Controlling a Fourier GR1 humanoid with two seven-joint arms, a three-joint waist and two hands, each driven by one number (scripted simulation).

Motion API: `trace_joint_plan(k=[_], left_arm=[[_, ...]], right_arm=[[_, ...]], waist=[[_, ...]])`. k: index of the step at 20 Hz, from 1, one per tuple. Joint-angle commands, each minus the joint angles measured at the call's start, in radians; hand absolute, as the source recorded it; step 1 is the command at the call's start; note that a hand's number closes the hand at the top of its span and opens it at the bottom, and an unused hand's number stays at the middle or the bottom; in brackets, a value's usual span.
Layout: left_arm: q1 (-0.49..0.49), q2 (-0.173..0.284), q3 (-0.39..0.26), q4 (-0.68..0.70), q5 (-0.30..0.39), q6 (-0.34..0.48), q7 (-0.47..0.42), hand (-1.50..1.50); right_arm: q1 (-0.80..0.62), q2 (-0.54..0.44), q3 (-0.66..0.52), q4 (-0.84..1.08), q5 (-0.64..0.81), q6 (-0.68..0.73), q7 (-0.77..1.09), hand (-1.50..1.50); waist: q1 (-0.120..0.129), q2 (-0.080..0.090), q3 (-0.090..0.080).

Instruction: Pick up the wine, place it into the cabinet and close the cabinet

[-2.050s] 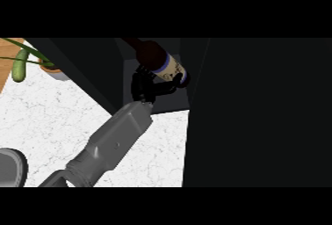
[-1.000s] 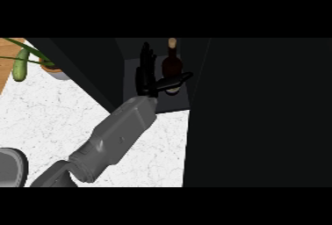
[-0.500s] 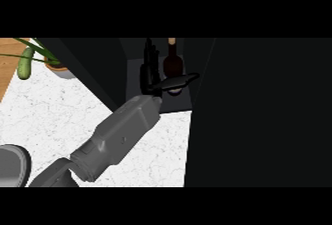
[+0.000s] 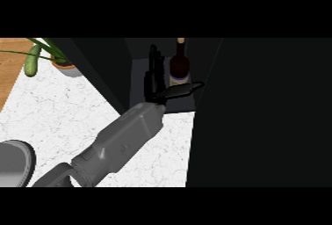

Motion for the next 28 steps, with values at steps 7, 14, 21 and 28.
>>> trace_joint_plan(k=[7, 14, 21, 28], left_arm=[[0.082, -0.001, -0.093, -0.129, 0.001, 0.010, -0.046, -1.50], [0.153, 0.000, -0.098, -0.113, -0.070, -0.029, -0.111, -1.50], [0.256, 0.024, -0.041, -0.257, -0.214, 0.007, -0.097, -1.50], [0.411, 0.171, -0.104, -0.573, -0.342, 0.037, -0.014, -1.50]], right_arm=[[0.024, 0.019, 0.029, -0.025, 0.054, -0.040, 0.009, -1.50], [-0.056, 0.004, -0.006, -0.019, 0.030, -0.069, 0.083, -1.50], [0.021, -0.007, 0.013, -0.071, 0.049, -0.052, 0.075, -1.50], [0.004, -0.008, -0.025, -0.029, 0.039, -0.056, 0.051, -1.50]], waist=[[0.041, -0.011, 0.000], [0.059, -0.013, 0.000], [0.083, -0.020, 0.000], [0.092, -0.022, 0.001]])
